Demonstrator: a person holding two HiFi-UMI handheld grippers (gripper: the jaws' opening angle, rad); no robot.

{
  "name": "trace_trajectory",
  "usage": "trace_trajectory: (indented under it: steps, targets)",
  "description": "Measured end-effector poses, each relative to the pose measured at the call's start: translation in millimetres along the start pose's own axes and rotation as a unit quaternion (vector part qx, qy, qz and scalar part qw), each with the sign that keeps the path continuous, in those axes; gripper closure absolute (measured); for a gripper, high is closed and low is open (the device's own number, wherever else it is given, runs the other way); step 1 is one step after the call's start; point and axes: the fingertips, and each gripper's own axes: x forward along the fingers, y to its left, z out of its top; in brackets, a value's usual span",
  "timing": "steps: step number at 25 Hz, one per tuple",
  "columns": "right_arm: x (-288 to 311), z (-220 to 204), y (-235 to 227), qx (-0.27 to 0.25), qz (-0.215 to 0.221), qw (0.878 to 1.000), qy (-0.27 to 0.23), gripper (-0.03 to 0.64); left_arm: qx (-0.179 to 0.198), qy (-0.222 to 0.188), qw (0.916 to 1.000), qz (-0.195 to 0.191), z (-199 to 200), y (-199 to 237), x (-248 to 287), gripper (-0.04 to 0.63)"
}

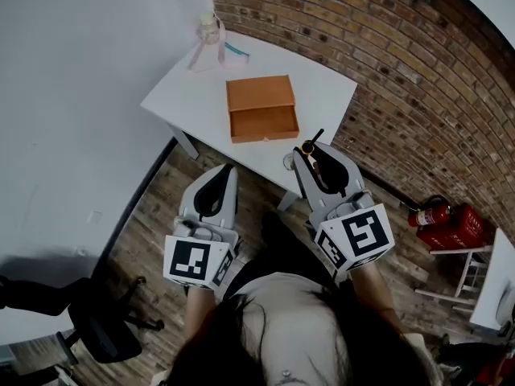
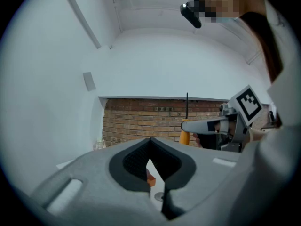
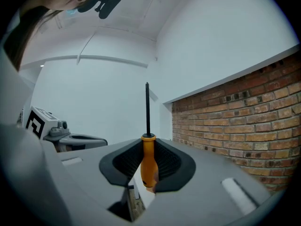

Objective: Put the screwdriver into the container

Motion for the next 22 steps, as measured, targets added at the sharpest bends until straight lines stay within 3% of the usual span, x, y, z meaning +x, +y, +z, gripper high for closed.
trace_trajectory:
  steps: [22]
  targets:
    - [99.0, -24.2, -64.1, -0.015, 0.034, 0.999, 0.037, 0.538, -0.002, 0.001, 0.9995, 0.032, -0.7, 57.7, 85.6, 0.595]
